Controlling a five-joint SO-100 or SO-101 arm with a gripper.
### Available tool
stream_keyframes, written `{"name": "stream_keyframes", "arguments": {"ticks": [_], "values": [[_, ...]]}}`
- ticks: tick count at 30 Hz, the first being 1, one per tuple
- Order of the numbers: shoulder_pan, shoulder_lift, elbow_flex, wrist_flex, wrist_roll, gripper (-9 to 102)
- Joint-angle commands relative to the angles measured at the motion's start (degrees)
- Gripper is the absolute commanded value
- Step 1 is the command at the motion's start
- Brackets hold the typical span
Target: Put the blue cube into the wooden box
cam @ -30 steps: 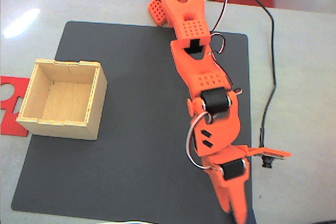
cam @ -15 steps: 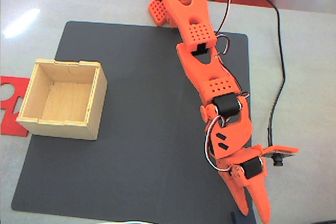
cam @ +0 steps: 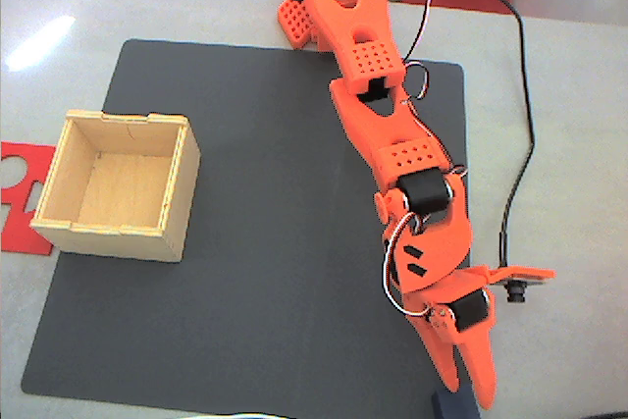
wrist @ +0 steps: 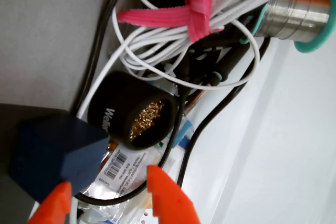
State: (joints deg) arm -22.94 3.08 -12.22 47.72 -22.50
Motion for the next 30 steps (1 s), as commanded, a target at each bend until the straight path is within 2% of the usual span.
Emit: {"name": "stream_keyframes", "arguments": {"ticks": [1,6,12,14,16,21,27,30], "values": [[1.1,3.3,-1.3,4.5,1.4,16],[3.0,5.4,-1.3,12.5,6.0,16],[4.4,9.5,-1.3,31.8,8.6,21],[5.4,11.3,-1.3,33.2,11.2,21],[6.4,13.0,-1.3,30.1,14.2,20],[5.9,11.7,-1.3,10.5,13.7,17],[2.4,3.9,-1.3,-10.5,6.0,16],[1.0,0.2,-1.3,-16.1,3.1,16]]}}
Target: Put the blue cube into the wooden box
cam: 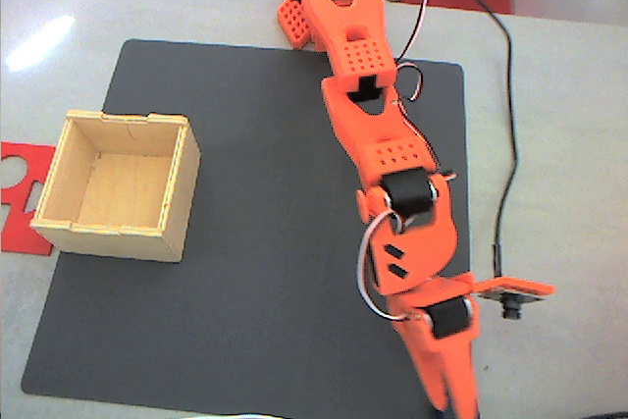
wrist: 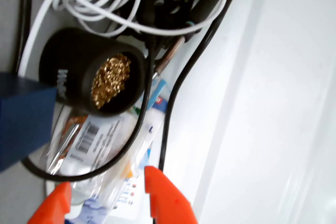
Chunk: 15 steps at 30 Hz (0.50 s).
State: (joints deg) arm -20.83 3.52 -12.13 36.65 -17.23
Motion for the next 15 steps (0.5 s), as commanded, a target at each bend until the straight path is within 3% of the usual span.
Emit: {"name": "stream_keyframes", "arguments": {"ticks": [1,15], "values": [[-1.5,-1.0,-1.4,-5.4,-2.9,16],[-2.0,-4.0,-1.4,-9.3,-5.8,12]]}}
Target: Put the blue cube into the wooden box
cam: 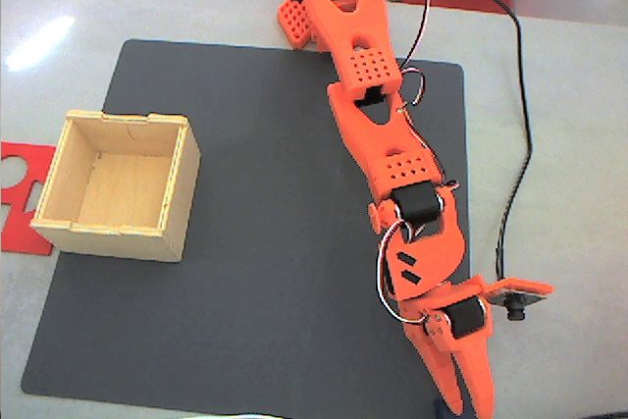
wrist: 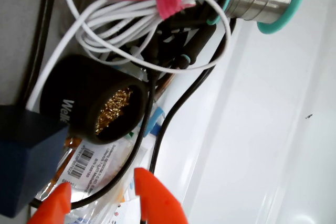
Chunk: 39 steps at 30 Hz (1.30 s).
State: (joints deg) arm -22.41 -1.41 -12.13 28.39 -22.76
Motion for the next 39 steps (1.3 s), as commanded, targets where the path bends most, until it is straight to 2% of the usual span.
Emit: {"name": "stream_keyframes", "arguments": {"ticks": [1,9,13,16,18,22,29,31,33,34,37,39], "values": [[-0.4,0.9,-1.4,-1.1,-0.3,12],[-0.8,0.5,-1.4,-1.4,-2.7,10],[-1.2,-1.0,-1.4,-3.8,-9.1,0],[-1.7,-1.8,-1.4,-5.0,-12.7,0],[-2.0,-2.5,-1.4,-5.6,-16.5,0],[-2.8,-5.6,-1.4,-7.1,-31.6,0],[-1.8,-4.8,-1.5,-4.8,-30.6,0],[-0.9,-3.9,-1.5,-3.3,-28.1,0],[1.1,-1.9,-1.5,-3.2,-20.2,0],[2.4,-0.6,-1.5,-3.3,-15.1,0],[6.5,3.9,-1.5,-2.6,8.8,0],[7.6,5.4,-1.5,-1.8,17.1,0]]}}
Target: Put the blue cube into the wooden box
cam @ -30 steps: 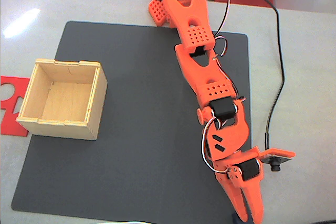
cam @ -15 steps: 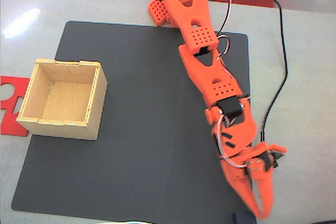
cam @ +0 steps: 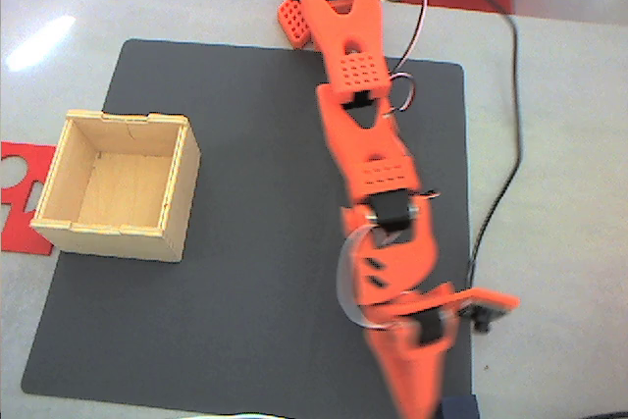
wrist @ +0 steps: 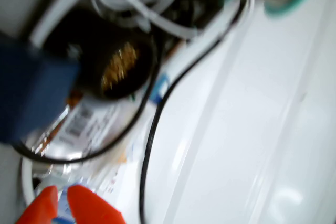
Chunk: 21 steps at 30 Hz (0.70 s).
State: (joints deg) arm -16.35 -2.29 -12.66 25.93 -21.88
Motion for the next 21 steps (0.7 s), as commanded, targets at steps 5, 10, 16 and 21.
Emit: {"name": "stream_keyframes", "arguments": {"ticks": [5,10,16,21], "values": [[0.8,5.0,-1.0,-0.4,18.8,0],[-2.3,3.3,-1.0,-4.0,16.7,0],[-5.3,0.4,-1.0,-4.8,13.2,2],[-5.4,0.4,-1.0,-5.0,12.5,5]]}}
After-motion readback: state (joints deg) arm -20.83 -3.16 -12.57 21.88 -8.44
